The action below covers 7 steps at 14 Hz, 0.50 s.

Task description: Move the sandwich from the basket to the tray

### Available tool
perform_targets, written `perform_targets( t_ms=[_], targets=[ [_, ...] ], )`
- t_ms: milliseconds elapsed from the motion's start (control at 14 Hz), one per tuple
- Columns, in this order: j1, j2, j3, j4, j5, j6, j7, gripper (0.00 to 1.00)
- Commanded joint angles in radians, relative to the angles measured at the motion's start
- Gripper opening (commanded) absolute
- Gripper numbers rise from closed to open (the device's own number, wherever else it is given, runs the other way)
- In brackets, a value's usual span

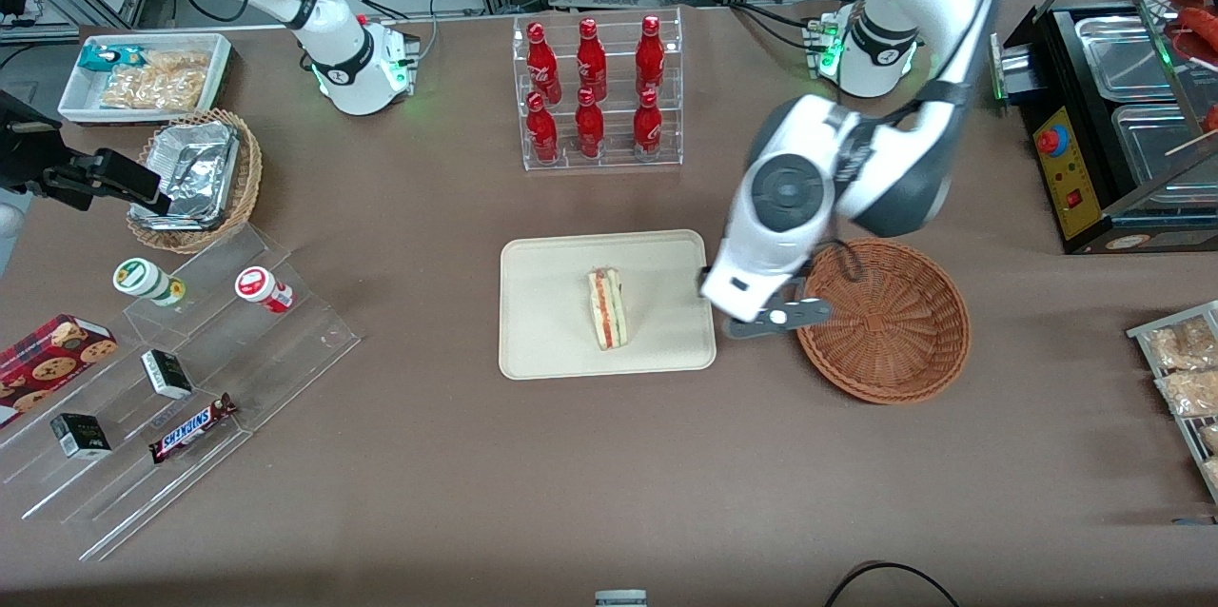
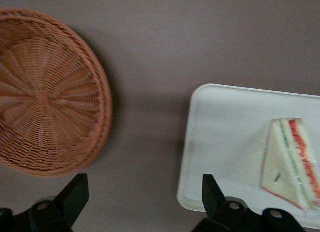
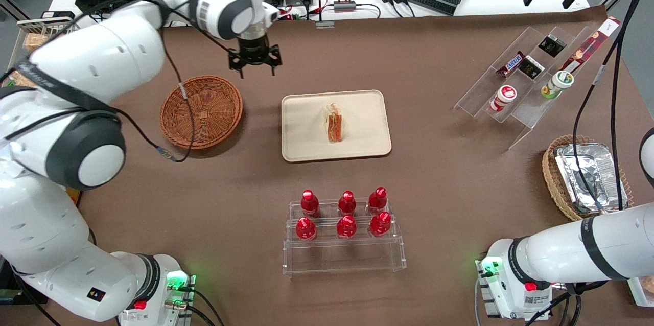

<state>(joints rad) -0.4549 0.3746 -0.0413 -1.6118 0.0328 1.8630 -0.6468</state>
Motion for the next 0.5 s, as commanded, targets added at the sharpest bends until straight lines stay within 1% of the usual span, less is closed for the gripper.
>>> perform_targets(
  t_ms=[0, 143, 429],
  targets=[
    [0.094, -0.133, -0.009, -0.126, -0.014, -0.008, 0.146, 1.00],
    [0.154, -0.189, -0.009, -0.161, -0.019, -0.077, 0.299, 1.00],
    [0.254, -0.262, -0.008, -0.161, -0.017, -0.189, 0.495, 1.00]
  ],
)
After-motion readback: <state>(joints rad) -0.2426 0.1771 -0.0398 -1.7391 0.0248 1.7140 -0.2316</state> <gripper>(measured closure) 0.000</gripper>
